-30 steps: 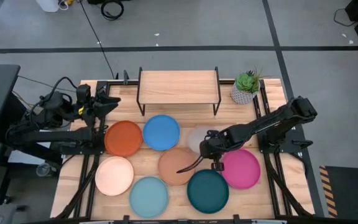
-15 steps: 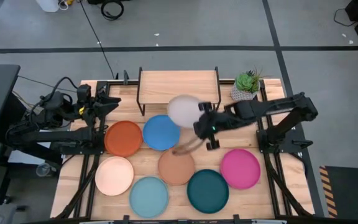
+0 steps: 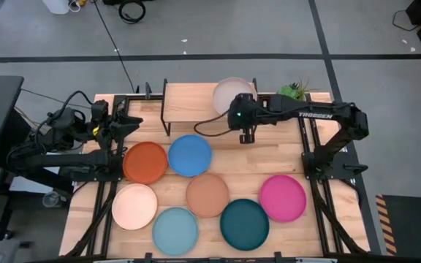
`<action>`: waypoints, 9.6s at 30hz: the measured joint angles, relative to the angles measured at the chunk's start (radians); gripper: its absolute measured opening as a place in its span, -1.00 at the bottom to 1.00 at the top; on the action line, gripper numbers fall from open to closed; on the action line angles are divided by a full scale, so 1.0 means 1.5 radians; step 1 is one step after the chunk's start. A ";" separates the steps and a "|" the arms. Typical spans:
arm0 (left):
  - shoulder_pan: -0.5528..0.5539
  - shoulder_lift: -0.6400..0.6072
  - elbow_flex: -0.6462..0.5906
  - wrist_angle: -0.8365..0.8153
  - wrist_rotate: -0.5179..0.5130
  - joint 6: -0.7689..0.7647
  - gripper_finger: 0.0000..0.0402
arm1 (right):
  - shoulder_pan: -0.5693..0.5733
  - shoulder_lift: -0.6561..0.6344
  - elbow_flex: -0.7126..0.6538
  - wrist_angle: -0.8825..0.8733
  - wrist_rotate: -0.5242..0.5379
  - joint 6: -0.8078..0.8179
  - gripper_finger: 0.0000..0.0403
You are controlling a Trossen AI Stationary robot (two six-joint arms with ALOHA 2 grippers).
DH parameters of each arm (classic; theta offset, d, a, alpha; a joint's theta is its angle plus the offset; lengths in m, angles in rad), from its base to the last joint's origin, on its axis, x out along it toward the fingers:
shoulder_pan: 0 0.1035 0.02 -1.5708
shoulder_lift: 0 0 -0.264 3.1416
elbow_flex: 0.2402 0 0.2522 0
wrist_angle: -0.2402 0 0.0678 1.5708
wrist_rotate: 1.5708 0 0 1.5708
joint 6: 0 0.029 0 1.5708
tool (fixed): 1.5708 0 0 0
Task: Place and stack plates onto a shelf
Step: Put the gray plate on the shelf, then put the blue plate on the shelf, then stack the orange plate on top of the blue plate on the shelf, then stack the cyan plate on top of the gray plate on the shelf
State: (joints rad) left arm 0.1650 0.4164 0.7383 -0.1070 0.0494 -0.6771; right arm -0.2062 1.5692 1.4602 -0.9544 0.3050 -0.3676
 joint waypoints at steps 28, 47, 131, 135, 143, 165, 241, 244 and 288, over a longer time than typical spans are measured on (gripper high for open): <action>-0.074 0.184 0.050 -0.248 0.045 0.169 0.00 | 0.009 -0.001 0.173 -0.210 -0.029 0.208 -0.25; -0.297 0.560 0.060 -0.366 -0.106 0.338 -0.08 | 0.183 -0.002 0.248 -0.224 0.122 0.389 -0.25; 0.153 0.774 0.447 -0.533 -0.152 0.914 -0.93 | 0.251 -0.055 0.248 -0.154 0.257 0.530 -0.25; 0.148 0.784 0.447 -0.549 -0.195 0.921 -0.87 | 0.251 -0.055 0.248 -0.152 0.257 0.531 -0.25; 0.151 0.783 0.447 -0.572 -0.189 0.916 -0.90 | 0.251 -0.055 0.248 -0.145 0.257 0.531 -0.25; 0.099 0.710 0.486 -0.710 0.103 0.536 0.01 | 0.251 -0.056 0.248 -0.187 0.249 0.551 -0.25; -0.315 0.598 0.310 -0.422 -0.087 0.166 -0.93 | 0.267 -0.056 0.247 -0.122 0.185 0.540 -0.26; -0.262 0.598 0.388 -0.457 -0.137 0.242 -0.93 | 0.267 -0.056 0.247 -0.122 0.186 0.540 -0.26; -0.045 0.599 0.451 -0.610 0.027 0.506 -0.16 | 0.266 -0.056 0.247 -0.088 0.232 0.513 -0.26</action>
State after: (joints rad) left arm 0.0975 1.3146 1.4151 -1.0216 0.0904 0.0818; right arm 0.1925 1.4857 1.8309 -1.0859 0.6531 0.4023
